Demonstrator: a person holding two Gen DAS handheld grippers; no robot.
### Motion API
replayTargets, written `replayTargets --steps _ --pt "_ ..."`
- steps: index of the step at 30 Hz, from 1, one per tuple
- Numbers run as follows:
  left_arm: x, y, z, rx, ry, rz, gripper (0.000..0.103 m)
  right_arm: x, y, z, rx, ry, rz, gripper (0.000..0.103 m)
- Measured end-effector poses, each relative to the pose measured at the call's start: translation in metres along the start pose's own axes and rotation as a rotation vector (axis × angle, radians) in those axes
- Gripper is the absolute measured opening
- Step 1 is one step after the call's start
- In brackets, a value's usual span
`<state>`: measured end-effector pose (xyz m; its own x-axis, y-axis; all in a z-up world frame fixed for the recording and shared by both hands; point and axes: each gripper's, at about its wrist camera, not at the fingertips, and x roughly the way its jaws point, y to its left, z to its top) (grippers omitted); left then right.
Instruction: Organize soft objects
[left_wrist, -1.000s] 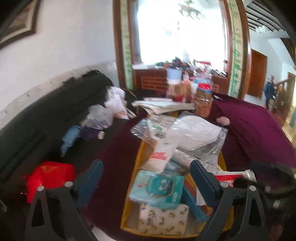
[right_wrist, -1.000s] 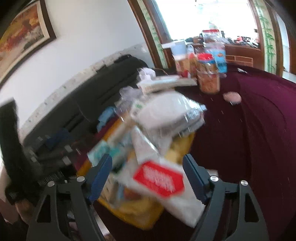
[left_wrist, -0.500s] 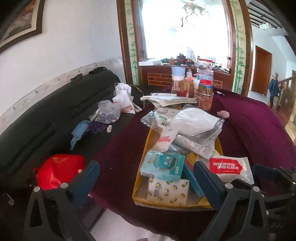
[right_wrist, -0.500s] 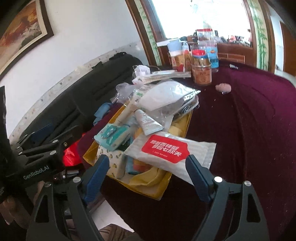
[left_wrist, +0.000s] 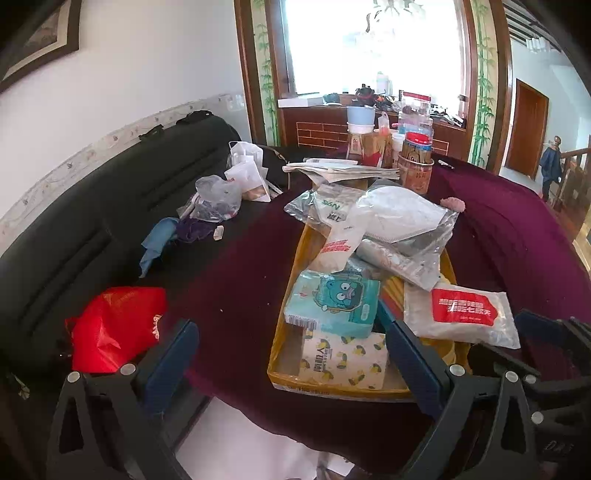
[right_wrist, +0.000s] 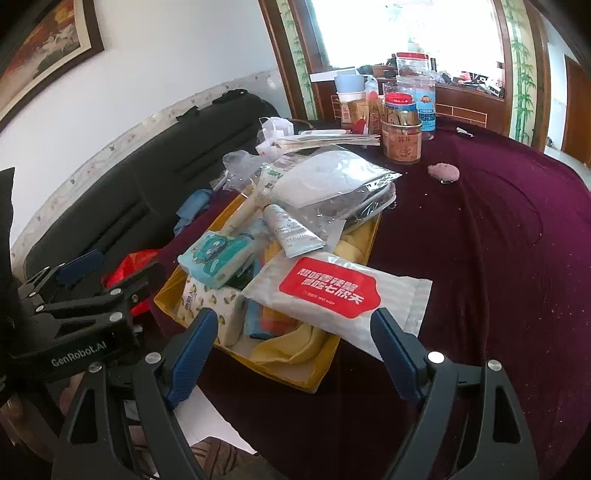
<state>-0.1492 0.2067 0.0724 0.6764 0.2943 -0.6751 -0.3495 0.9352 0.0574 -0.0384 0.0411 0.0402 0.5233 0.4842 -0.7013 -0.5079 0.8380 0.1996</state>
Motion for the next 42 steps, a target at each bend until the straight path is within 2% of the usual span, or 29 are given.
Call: replayTargets --steps 17,42 --pt "0.023 0.008 -0.003 -0.009 0.037 -0.02 0.103 0.016 -0.001 -0.001 0.055 0.023 -0.009 0.084" --pt "0.023 -0.008 0.011 0.012 0.028 -0.002 0.103 0.004 -0.01 0.005 0.06 -0.009 -0.006 0.084"
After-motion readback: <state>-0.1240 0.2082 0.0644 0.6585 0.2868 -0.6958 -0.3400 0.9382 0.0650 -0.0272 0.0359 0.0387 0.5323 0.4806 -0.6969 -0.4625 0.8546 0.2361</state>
